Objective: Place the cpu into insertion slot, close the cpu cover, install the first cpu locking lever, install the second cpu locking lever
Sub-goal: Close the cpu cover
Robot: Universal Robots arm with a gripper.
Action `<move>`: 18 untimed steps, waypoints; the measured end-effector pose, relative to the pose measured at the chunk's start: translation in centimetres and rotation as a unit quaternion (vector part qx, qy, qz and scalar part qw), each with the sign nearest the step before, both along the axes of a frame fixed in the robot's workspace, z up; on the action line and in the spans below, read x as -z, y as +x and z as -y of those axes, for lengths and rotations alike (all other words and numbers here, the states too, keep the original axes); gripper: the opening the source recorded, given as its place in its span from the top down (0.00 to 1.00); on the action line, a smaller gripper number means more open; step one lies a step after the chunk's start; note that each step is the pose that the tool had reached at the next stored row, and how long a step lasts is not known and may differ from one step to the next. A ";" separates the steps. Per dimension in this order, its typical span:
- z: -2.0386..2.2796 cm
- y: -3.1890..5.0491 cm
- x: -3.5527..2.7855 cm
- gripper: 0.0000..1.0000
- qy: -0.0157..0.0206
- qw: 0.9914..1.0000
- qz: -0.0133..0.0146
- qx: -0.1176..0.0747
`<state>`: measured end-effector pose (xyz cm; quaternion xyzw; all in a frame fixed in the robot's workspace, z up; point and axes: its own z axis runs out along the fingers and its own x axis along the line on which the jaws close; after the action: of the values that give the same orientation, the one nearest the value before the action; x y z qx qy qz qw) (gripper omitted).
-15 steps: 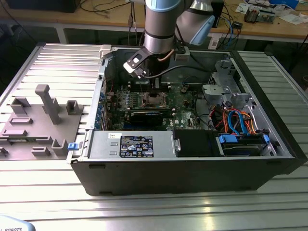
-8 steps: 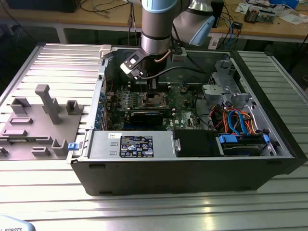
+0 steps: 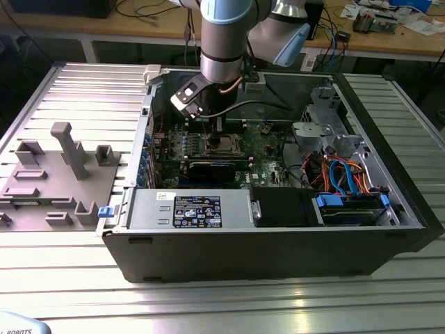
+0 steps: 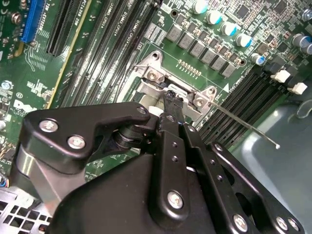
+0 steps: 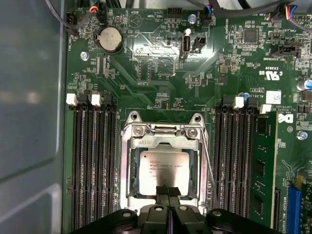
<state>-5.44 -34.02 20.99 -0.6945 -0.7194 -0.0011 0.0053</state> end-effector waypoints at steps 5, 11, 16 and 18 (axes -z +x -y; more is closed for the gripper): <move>0.01 -0.01 0.49 0.89 0.000 1.000 0.000 0.000; 0.01 0.41 0.55 0.89 0.000 1.000 0.000 0.000; -0.02 1.50 0.32 0.89 0.000 1.000 -0.002 0.000; -0.01 1.84 0.11 0.89 0.000 1.000 -0.004 0.000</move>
<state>-3.60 -34.02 20.88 -0.6946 -0.7193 0.0017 0.0084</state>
